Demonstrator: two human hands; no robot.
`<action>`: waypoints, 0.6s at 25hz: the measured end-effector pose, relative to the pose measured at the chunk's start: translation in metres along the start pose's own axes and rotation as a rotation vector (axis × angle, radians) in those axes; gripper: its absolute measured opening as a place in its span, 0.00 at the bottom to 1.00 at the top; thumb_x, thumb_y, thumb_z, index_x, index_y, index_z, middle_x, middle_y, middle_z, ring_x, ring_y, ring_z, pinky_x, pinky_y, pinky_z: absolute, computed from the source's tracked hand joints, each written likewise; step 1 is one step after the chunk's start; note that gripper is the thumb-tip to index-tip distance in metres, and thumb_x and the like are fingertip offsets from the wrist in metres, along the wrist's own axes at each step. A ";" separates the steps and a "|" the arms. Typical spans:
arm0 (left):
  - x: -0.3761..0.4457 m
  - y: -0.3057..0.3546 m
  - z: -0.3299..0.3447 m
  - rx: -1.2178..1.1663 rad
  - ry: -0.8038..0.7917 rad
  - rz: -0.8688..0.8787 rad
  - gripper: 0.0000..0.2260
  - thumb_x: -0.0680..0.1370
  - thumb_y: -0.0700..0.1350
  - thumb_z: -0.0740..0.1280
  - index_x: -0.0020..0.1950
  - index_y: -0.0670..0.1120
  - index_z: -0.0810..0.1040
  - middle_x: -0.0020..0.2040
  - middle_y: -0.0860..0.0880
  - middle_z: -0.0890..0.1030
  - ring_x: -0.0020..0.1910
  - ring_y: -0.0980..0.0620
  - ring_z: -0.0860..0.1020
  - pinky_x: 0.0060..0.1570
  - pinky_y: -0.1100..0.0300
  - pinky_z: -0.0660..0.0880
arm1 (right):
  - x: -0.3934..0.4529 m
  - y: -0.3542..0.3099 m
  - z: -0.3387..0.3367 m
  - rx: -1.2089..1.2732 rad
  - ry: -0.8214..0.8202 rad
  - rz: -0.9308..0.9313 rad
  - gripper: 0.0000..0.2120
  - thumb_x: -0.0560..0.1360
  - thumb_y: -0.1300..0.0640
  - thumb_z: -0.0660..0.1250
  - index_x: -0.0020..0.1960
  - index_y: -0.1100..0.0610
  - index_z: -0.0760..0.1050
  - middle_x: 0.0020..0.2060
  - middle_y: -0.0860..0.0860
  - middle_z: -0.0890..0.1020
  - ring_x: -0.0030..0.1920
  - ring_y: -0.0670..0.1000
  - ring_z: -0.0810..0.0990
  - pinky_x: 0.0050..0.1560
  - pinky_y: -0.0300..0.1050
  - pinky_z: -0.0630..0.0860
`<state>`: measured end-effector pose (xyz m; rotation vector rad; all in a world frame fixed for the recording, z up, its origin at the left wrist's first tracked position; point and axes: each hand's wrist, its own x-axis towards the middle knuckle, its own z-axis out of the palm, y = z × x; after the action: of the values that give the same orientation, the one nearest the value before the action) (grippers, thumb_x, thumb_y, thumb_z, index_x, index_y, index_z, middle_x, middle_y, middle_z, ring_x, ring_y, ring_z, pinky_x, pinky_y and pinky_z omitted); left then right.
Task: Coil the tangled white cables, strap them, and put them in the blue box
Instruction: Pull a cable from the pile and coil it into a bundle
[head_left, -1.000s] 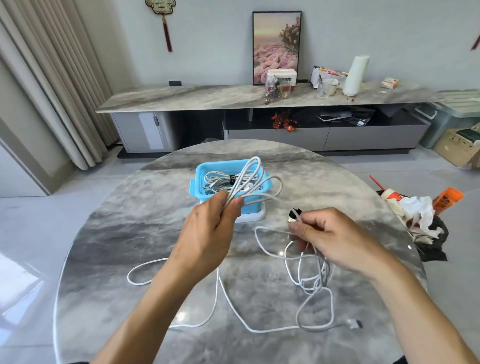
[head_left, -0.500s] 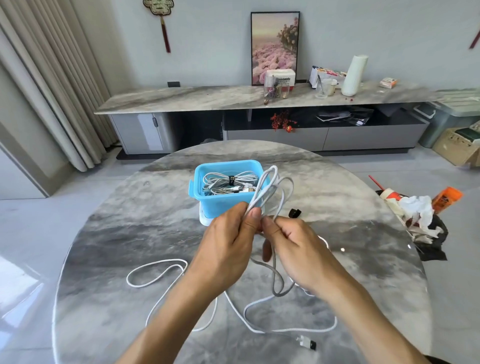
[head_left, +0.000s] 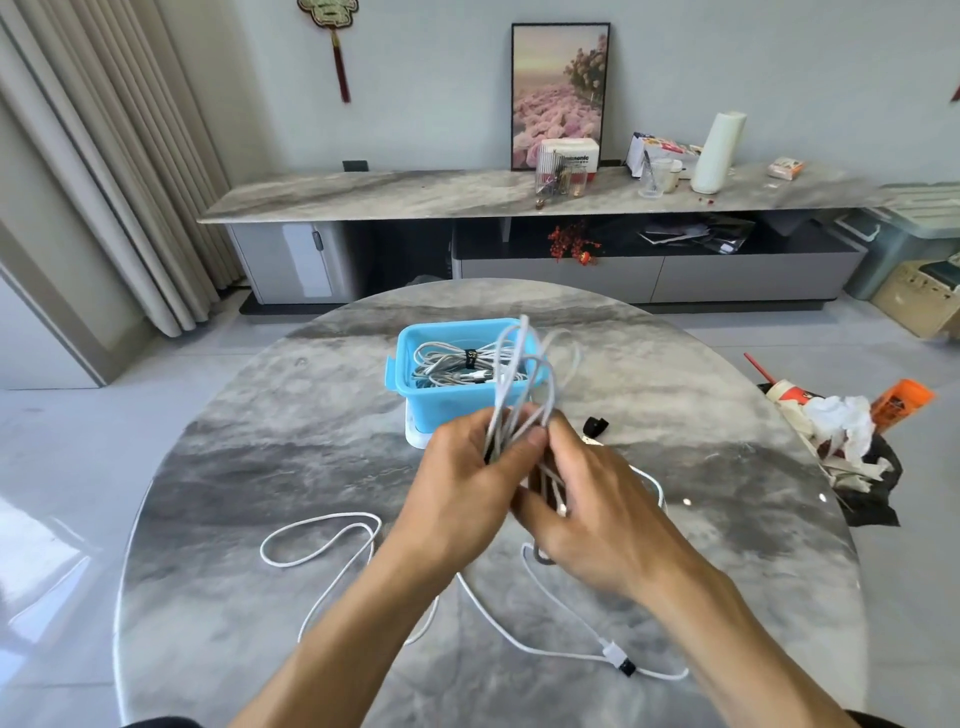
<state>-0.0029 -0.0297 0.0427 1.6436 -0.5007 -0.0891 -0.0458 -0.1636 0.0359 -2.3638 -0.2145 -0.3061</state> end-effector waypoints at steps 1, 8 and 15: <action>0.003 0.001 -0.001 -0.114 0.107 -0.075 0.09 0.80 0.39 0.66 0.39 0.44 0.79 0.28 0.52 0.77 0.28 0.58 0.73 0.31 0.64 0.70 | 0.000 0.000 -0.001 0.040 0.001 -0.029 0.19 0.75 0.45 0.65 0.65 0.44 0.66 0.34 0.46 0.79 0.35 0.47 0.78 0.39 0.48 0.74; 0.032 -0.003 -0.063 -0.647 0.668 -0.264 0.10 0.82 0.41 0.62 0.41 0.45 0.73 0.24 0.54 0.64 0.21 0.59 0.61 0.21 0.68 0.56 | 0.011 0.013 -0.024 0.964 0.133 0.197 0.21 0.74 0.42 0.68 0.34 0.59 0.76 0.21 0.46 0.63 0.27 0.50 0.60 0.32 0.43 0.70; 0.041 -0.014 -0.101 -0.835 0.761 -0.336 0.11 0.83 0.43 0.59 0.41 0.48 0.71 0.24 0.55 0.65 0.22 0.60 0.60 0.22 0.68 0.57 | 0.012 0.053 -0.064 1.637 0.704 0.729 0.22 0.82 0.47 0.59 0.31 0.52 0.64 0.20 0.47 0.64 0.24 0.49 0.71 0.42 0.48 0.74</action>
<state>0.0724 0.0498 0.0530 0.8154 0.3745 0.0769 -0.0320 -0.2455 0.0497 -0.5360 0.5457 -0.3547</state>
